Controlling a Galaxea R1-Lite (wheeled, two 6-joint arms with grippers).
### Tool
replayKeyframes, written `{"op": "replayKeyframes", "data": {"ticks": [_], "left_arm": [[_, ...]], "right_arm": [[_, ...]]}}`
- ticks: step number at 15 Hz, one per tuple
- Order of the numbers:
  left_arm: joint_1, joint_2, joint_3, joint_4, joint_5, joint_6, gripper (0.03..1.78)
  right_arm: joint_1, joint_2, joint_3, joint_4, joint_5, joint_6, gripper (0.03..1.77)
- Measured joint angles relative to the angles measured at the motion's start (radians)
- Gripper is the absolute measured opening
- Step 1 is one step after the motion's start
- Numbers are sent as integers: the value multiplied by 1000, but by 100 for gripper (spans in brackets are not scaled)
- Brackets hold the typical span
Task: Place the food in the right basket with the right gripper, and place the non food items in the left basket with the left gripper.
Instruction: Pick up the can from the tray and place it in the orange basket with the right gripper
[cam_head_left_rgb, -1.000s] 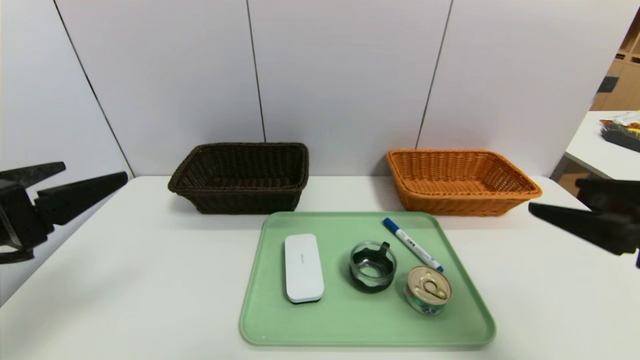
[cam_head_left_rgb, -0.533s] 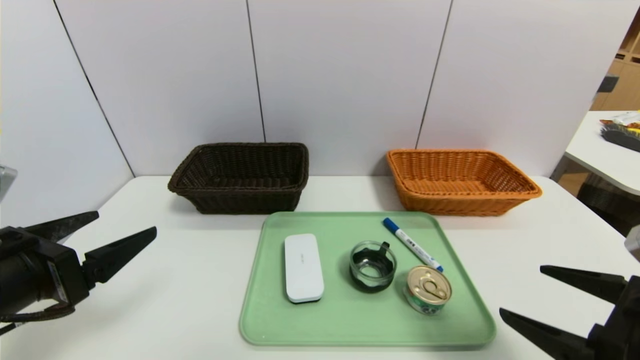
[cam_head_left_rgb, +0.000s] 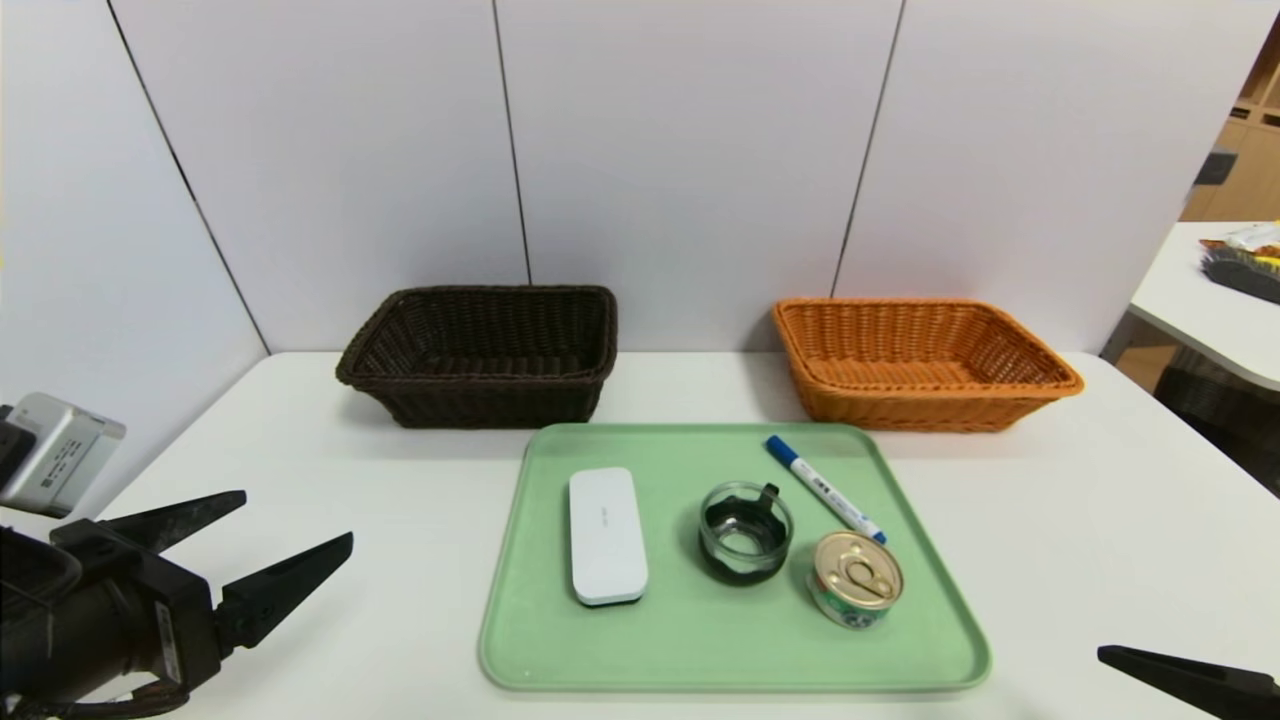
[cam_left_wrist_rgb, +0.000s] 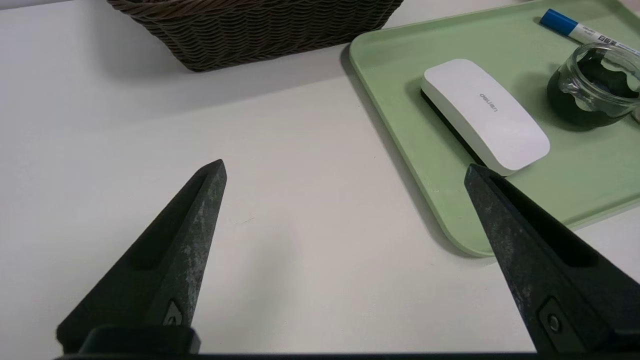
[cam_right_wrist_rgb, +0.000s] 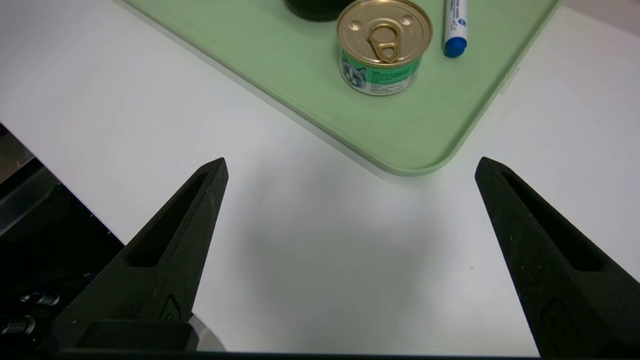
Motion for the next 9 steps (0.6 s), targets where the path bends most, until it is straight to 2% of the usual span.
{"op": "replayKeyframes", "data": {"ticks": [4,9], "left_arm": [[-13,37,8,-72,0,-18,169],[-37,109,33,-179,-1,-34,169]], "right_arm": [[12,1,19,-91,2,0,171],[16,90,29,-186,6,-4,171]]}}
